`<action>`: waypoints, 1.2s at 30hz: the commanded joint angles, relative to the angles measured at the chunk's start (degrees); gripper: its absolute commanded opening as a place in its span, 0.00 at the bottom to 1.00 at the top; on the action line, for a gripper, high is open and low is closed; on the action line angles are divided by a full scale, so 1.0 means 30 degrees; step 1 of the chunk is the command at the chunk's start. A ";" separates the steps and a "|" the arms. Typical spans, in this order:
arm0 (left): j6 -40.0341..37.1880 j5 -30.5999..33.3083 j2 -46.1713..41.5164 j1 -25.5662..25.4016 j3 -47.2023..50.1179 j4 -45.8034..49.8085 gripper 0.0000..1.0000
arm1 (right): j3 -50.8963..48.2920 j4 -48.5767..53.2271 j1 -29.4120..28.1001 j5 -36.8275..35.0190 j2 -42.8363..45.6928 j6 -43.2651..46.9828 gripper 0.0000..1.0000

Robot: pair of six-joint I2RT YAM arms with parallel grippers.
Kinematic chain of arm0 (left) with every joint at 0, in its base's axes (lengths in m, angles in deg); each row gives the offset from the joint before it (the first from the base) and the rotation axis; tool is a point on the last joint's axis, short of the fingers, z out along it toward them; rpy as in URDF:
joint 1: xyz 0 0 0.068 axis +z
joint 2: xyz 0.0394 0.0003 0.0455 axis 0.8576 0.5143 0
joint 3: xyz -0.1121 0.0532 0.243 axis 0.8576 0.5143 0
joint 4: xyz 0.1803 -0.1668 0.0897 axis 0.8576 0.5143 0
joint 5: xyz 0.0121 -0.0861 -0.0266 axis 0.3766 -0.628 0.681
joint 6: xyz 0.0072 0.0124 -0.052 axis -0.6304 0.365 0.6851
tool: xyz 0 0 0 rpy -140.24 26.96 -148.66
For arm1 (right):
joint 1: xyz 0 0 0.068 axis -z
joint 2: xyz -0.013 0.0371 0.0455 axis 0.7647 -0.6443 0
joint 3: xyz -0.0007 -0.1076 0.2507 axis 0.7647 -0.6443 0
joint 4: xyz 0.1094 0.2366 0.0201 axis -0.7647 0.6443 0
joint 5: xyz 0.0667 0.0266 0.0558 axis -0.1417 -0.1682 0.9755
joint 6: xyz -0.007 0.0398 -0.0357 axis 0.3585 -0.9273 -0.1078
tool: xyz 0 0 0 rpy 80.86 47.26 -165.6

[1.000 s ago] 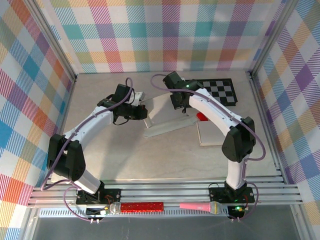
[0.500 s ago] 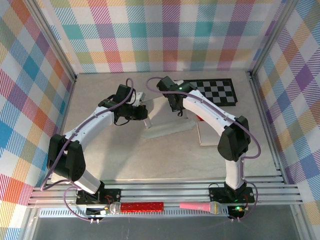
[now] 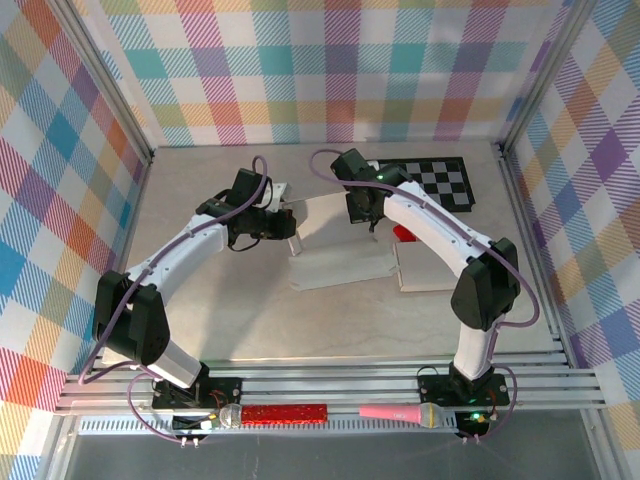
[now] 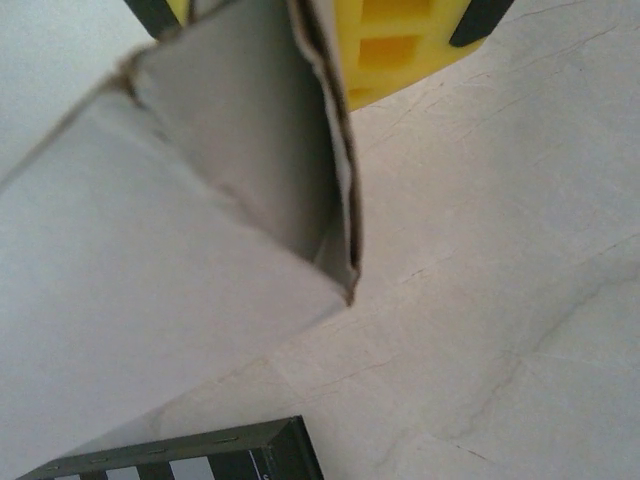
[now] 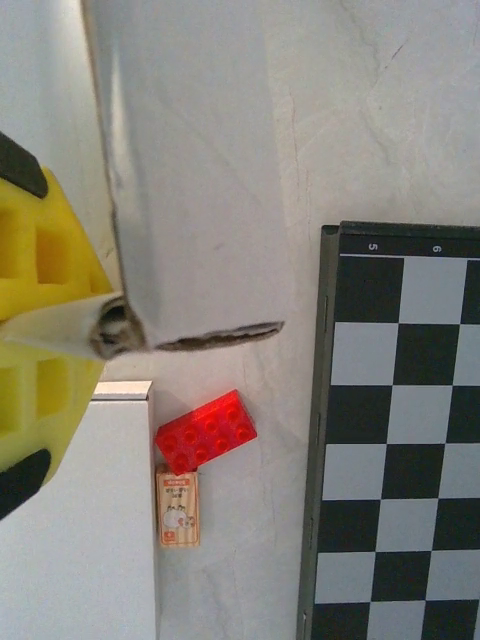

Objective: Fold the paper box

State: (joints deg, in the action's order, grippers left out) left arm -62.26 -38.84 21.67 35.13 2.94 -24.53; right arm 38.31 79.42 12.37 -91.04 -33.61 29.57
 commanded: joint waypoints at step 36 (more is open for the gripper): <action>0.5497 1.3328 0.7667 -0.3583 0.0495 0.0909 0.00 | -0.1312 0.0907 -0.0936 0.1709 -0.4687 -0.6877 0.00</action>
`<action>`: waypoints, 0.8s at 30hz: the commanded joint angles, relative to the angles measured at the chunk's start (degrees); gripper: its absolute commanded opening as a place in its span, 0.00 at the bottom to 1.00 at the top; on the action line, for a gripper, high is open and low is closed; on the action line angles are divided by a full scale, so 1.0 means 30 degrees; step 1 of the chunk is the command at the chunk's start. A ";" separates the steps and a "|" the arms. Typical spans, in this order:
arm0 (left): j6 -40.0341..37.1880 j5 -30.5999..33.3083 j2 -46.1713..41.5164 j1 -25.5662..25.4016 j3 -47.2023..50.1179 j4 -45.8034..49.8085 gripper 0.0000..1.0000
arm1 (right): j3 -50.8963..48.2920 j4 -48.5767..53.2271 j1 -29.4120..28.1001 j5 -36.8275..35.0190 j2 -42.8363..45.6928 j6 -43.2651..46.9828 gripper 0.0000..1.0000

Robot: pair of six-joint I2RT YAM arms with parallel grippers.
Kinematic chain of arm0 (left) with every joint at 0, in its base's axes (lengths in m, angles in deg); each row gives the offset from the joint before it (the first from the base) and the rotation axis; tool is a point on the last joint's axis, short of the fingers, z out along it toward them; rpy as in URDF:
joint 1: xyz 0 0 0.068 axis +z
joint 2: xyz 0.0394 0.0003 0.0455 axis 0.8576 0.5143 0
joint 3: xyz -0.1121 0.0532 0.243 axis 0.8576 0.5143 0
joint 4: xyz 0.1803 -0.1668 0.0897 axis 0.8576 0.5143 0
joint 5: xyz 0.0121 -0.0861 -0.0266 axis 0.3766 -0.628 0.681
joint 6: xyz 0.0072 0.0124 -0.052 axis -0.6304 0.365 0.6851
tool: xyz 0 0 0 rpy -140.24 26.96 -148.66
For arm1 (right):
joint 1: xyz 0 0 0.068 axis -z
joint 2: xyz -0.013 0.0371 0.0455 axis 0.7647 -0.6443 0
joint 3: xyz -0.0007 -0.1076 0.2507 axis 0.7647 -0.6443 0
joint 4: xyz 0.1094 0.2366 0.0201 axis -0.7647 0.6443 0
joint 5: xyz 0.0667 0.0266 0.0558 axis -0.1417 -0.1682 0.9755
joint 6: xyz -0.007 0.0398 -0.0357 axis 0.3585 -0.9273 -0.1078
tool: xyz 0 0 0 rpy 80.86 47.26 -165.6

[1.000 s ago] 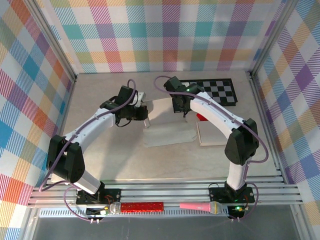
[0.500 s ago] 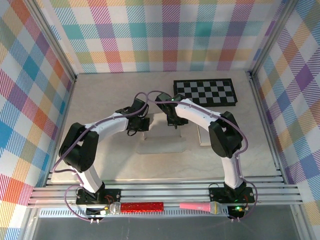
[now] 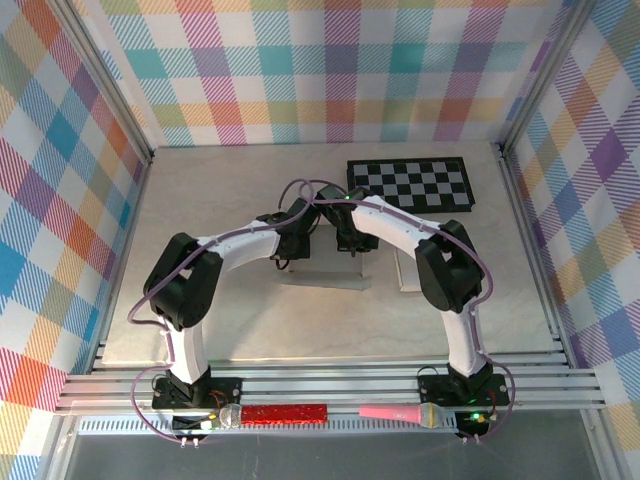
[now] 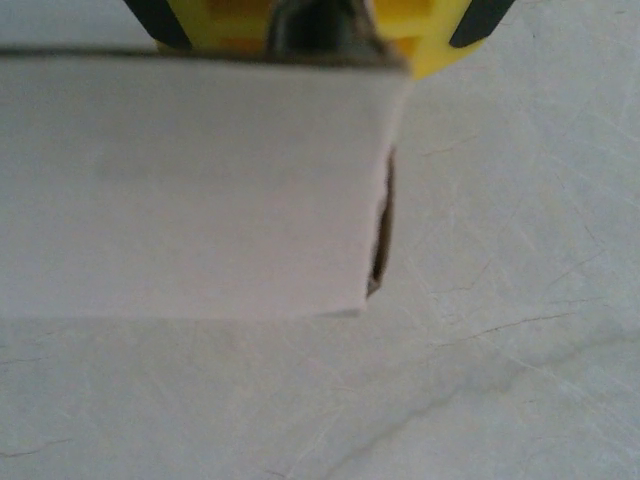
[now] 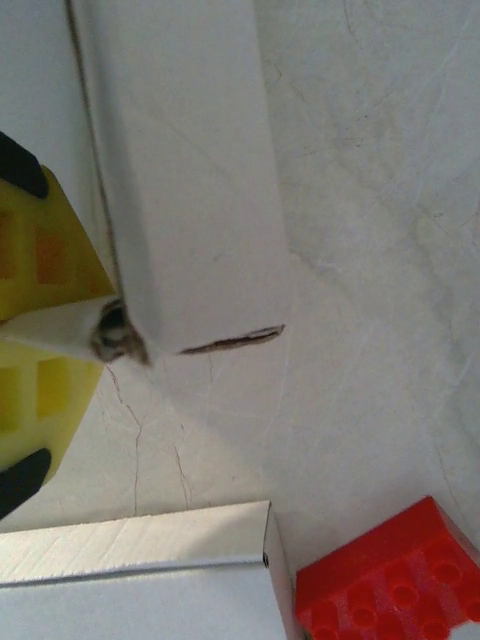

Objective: Fold the paper box

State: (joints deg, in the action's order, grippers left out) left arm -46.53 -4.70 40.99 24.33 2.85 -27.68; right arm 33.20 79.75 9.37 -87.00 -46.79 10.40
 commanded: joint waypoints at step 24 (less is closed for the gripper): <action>-0.0588 -0.5664 -0.3182 0.2491 0.2411 0.1415 0.49 | -0.1124 -0.0537 0.0275 0.0521 0.1367 -0.0137 0.00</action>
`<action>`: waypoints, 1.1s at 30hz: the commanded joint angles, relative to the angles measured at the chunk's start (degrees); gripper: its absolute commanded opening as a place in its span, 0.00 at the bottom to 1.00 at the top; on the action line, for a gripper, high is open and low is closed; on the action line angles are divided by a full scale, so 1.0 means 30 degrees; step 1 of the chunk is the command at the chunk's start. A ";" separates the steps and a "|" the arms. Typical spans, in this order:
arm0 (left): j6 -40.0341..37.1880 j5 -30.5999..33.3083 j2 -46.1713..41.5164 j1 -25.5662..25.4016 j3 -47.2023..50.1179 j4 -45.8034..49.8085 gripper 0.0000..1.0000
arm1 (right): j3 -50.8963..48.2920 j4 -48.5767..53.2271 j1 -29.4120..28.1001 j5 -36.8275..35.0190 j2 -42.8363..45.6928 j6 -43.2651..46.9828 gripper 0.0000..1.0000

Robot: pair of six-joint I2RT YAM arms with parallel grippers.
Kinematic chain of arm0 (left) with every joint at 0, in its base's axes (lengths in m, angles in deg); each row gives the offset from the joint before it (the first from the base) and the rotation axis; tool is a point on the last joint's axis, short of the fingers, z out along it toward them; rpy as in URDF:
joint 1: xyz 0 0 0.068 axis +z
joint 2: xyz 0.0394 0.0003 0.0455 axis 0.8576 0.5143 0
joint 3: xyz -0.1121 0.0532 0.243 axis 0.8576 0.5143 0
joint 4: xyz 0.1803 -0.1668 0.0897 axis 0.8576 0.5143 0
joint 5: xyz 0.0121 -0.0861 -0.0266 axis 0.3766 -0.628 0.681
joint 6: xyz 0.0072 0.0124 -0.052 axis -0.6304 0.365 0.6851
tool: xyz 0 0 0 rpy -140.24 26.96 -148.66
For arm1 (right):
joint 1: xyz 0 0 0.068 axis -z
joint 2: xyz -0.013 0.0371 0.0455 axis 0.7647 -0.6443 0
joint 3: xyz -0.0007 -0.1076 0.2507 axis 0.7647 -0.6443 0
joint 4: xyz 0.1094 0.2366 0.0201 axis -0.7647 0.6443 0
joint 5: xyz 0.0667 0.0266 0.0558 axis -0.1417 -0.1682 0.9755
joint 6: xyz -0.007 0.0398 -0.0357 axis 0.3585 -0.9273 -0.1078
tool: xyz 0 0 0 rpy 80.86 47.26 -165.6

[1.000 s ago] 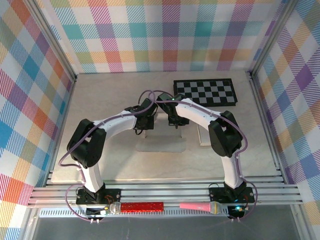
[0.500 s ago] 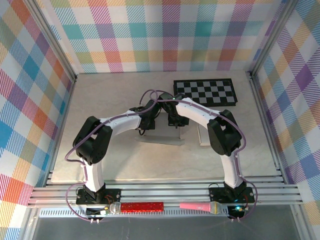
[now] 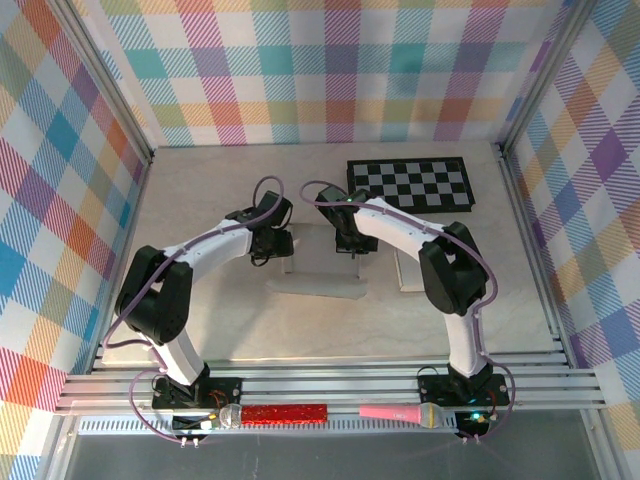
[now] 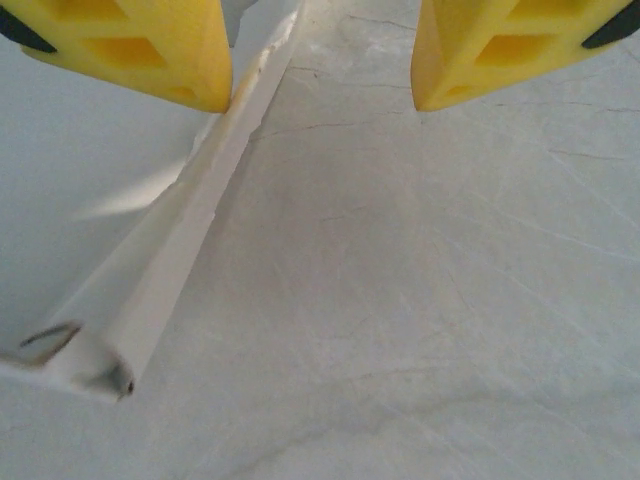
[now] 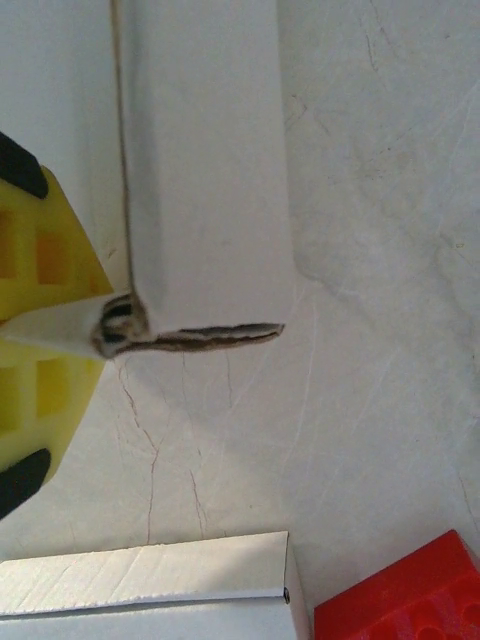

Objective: Fold the paper box

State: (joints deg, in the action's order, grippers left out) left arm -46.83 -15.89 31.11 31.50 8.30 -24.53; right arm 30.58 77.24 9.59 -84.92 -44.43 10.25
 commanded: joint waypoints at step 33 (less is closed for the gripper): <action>-0.0206 0.7405 -0.1087 -0.3379 0.1466 -0.1135 0.00 | -0.1488 -0.0345 0.0157 0.1499 0.1968 -0.0663 0.00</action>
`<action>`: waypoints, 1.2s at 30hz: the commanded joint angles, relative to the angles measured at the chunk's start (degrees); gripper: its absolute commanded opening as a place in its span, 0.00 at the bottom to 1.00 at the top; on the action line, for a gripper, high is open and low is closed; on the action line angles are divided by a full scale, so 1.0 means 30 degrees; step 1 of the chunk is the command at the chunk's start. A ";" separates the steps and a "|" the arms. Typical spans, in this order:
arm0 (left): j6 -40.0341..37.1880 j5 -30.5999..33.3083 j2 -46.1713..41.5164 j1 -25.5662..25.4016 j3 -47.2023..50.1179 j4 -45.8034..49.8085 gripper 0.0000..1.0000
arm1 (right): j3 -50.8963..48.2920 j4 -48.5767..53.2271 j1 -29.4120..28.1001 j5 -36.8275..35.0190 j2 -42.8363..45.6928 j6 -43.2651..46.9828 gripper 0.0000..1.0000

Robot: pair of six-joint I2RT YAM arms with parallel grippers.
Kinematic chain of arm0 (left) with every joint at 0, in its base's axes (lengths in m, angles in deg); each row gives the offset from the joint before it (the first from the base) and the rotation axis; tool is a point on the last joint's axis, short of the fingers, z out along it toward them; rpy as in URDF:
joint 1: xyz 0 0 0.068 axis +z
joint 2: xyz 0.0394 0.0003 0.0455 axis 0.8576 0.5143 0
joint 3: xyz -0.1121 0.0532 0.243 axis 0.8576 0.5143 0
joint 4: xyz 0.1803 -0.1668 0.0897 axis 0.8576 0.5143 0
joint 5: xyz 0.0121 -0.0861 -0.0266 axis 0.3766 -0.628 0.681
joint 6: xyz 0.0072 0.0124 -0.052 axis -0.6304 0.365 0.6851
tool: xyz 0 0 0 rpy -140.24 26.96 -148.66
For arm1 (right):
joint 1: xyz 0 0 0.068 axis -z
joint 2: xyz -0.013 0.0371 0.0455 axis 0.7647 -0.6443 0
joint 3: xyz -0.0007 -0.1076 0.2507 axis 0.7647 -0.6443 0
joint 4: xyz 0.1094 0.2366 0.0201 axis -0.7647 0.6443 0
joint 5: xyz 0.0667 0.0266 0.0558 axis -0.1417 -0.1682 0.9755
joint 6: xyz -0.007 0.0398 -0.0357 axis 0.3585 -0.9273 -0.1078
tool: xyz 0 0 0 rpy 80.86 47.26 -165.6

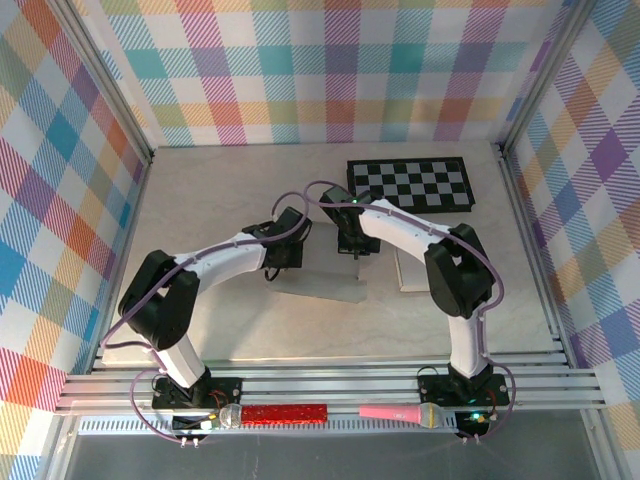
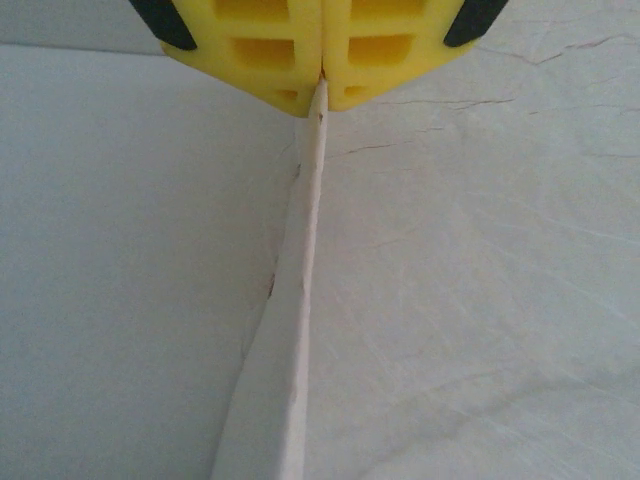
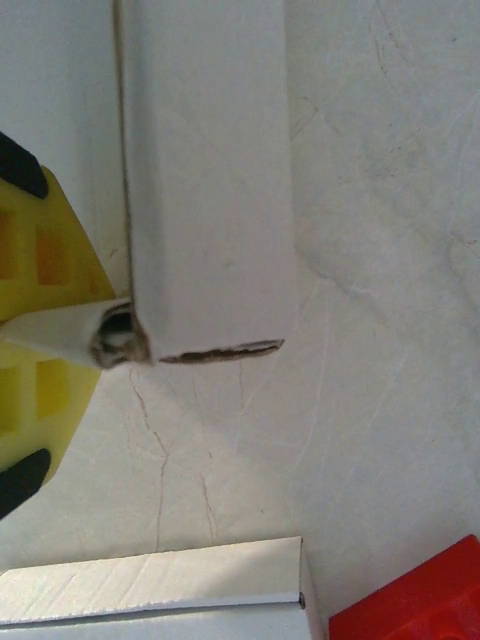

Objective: Fold the paper box

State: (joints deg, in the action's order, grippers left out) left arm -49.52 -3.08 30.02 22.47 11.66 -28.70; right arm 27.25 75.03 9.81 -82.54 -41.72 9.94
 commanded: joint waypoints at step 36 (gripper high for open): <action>-0.3244 -0.8513 -0.0025 0.3608 0.1304 -0.4312 0.16 | -0.1774 -0.0598 0.0028 0.0910 0.2050 0.0164 0.00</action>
State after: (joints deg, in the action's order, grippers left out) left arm -56.36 -24.72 28.90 32.64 16.40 -40.00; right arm 22.80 73.35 9.81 -80.44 -38.12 9.40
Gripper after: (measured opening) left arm 0.180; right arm 0.050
